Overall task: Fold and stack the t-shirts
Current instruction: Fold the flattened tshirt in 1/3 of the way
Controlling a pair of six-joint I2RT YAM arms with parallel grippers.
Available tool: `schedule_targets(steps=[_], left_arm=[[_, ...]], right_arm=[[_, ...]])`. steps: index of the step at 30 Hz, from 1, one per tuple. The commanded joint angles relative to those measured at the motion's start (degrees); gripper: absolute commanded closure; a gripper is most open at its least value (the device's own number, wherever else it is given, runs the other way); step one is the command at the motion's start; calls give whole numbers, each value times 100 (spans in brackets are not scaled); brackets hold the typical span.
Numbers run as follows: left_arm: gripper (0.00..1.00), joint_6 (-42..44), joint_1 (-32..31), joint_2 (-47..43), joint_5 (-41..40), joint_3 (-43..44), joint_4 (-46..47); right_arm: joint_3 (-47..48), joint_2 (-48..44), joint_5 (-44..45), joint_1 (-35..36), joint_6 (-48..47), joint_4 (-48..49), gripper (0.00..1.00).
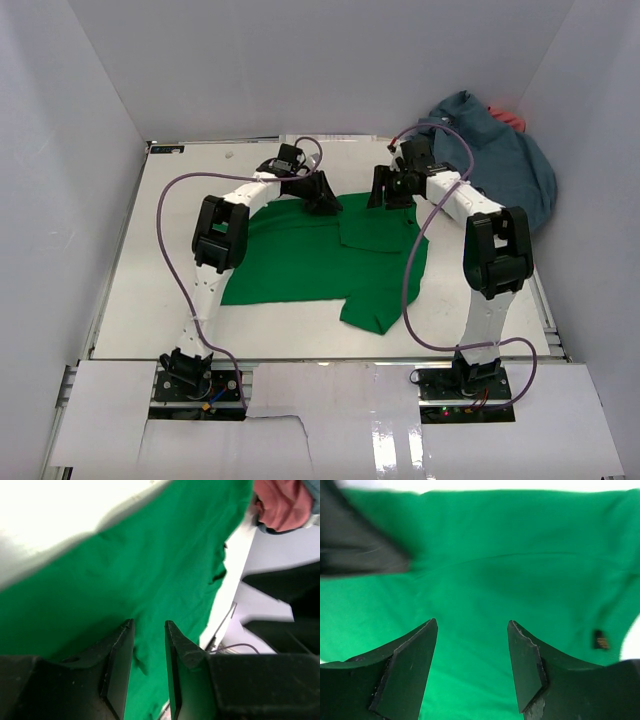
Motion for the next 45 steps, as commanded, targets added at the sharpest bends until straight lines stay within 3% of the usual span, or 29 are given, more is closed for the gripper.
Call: schedule_targets(steps=[1, 8, 16, 20, 45], left_arm=[[59, -87, 138, -896, 51, 391, -289], [58, 201, 631, -1766, 139, -91, -553], [58, 764, 1886, -2803, -212, -2180, -553], [59, 1054, 2554, -2927, -397, -2674, -562], [60, 1372, 2749, -2382, -1785, -3220, -536]], right_arm=[[352, 174, 867, 10, -178, -198, 35], [747, 631, 1421, -16, -327, -137, 36], [1529, 1369, 1753, -122, -345, -137, 38], [1503, 1422, 1711, -174, -319, 83, 39], [1126, 1396, 1887, -552, -354, 74, 39]])
